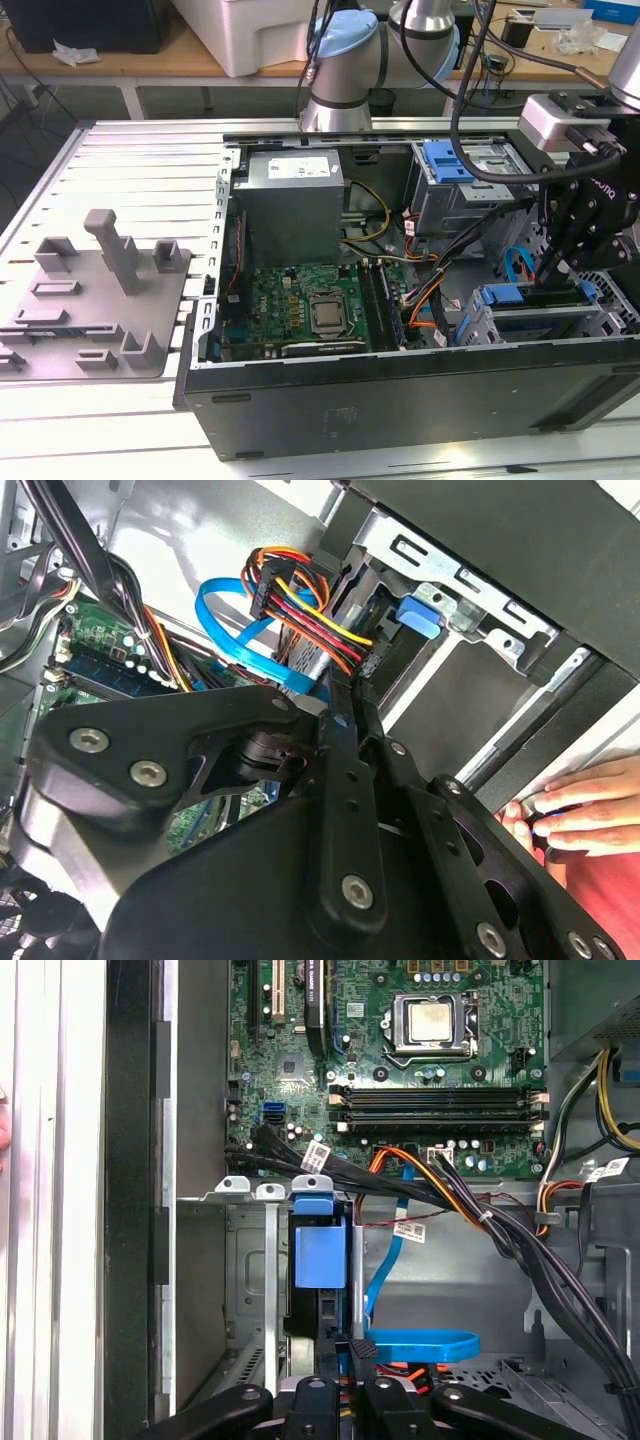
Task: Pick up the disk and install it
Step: 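Insert the second disk wire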
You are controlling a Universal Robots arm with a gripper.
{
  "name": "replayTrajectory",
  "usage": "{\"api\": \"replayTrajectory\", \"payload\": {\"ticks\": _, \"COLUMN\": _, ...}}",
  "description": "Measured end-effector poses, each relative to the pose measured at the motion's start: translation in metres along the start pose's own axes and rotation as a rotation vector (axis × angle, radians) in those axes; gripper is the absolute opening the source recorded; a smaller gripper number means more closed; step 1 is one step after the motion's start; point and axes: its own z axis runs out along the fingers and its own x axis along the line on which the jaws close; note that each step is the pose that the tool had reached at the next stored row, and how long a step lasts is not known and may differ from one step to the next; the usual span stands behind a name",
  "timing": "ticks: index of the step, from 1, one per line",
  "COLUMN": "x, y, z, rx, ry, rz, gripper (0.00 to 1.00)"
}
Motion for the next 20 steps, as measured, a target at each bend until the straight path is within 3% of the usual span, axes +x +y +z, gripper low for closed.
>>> {"api": "replayTrajectory", "payload": {"ticks": 20, "x": 0.0014, "y": 0.0000, "z": 0.0014, "rx": 0.0000, "ry": 0.0000, "rz": 0.000, "gripper": 0.16}}
